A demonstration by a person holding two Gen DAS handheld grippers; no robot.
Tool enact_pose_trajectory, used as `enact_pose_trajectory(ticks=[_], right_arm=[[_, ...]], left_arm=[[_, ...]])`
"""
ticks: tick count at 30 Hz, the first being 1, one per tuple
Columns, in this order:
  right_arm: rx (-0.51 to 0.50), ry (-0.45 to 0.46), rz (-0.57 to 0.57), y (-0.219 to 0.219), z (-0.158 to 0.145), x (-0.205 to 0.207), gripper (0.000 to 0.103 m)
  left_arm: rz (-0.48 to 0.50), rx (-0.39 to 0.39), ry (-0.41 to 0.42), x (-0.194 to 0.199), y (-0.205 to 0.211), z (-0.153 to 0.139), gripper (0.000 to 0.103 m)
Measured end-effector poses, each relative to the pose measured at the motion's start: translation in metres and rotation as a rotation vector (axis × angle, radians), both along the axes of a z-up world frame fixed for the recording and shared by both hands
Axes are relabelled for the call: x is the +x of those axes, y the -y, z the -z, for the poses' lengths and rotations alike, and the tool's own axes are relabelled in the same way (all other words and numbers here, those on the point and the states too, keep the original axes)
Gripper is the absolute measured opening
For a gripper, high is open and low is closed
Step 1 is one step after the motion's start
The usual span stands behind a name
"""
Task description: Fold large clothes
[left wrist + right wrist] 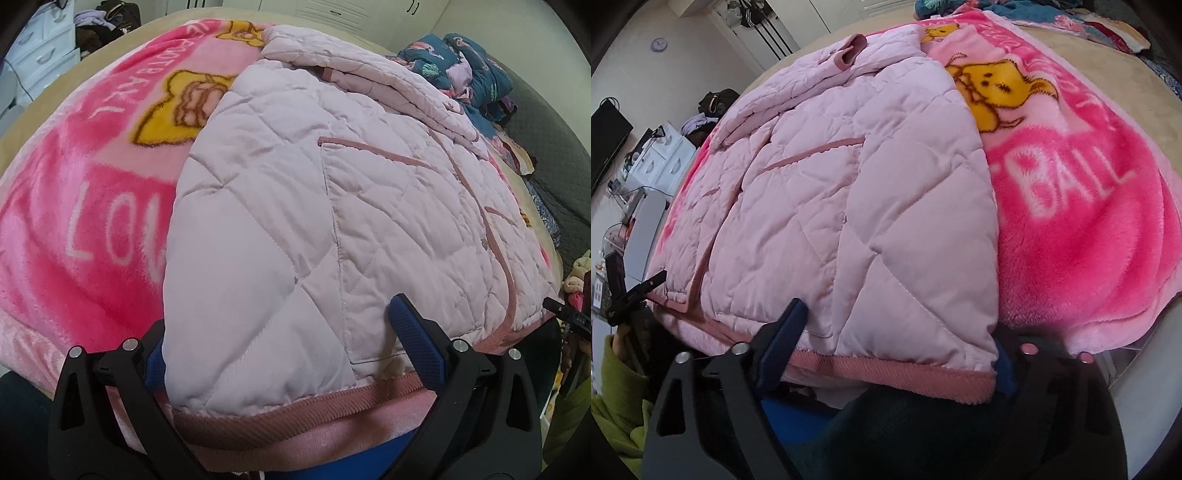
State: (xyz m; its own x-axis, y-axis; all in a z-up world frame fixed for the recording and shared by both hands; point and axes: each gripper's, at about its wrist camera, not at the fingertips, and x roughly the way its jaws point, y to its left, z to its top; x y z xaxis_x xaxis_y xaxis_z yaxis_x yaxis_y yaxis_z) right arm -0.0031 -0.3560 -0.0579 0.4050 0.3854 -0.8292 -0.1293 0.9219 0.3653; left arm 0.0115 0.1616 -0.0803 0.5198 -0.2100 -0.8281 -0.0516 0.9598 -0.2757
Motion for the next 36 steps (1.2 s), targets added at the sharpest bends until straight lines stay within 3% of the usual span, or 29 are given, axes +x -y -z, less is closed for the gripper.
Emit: enact_pose_trajectory(ticks=[1, 4, 7, 11, 13, 14, 16, 19, 27, 36], right_arm=[[0.005, 0.010, 0.003, 0.002, -0.001, -0.001, 0.053], [0.055, 0.070, -0.007, 0.007, -0.011, -0.007, 0.031], [0.073, 0.148, -0.018, 0.002, -0.025, -0.010, 0.021], [0.101, 0.227, -0.013, -0.001, -0.043, -0.007, 0.018], [0.117, 0.268, -0.006, 0.000, -0.053, -0.004, 0.017], [0.123, 0.284, -0.002, 0.000, -0.056, -0.003, 0.017], [0.139, 0.317, 0.004, 0.002, -0.064, -0.001, 0.017], [0.152, 0.352, 0.007, 0.002, -0.073, 0.004, 0.017], [0.174, 0.414, 0.028, 0.003, -0.091, 0.021, 0.016], [0.200, 0.456, 0.065, 0.005, -0.108, 0.041, 0.015]], left_arm=[[-0.002, -0.001, 0.000, 0.000, 0.000, 0.000, 0.094], [-0.013, -0.021, 0.007, 0.000, -0.003, -0.001, 0.094], [-0.020, -0.034, 0.016, -0.001, -0.005, -0.002, 0.090], [-0.025, -0.037, 0.028, -0.002, -0.007, -0.005, 0.074], [-0.037, -0.035, 0.037, -0.004, -0.009, -0.007, 0.047], [-0.043, -0.035, 0.043, -0.005, -0.010, -0.009, 0.040], [-0.044, -0.058, 0.063, -0.007, -0.012, -0.013, 0.027], [-0.024, -0.049, 0.101, -0.009, -0.009, -0.023, 0.016], [0.012, -0.025, 0.249, 0.004, -0.006, -0.078, 0.012], [0.015, -0.018, 0.337, 0.026, 0.000, -0.111, 0.012]])
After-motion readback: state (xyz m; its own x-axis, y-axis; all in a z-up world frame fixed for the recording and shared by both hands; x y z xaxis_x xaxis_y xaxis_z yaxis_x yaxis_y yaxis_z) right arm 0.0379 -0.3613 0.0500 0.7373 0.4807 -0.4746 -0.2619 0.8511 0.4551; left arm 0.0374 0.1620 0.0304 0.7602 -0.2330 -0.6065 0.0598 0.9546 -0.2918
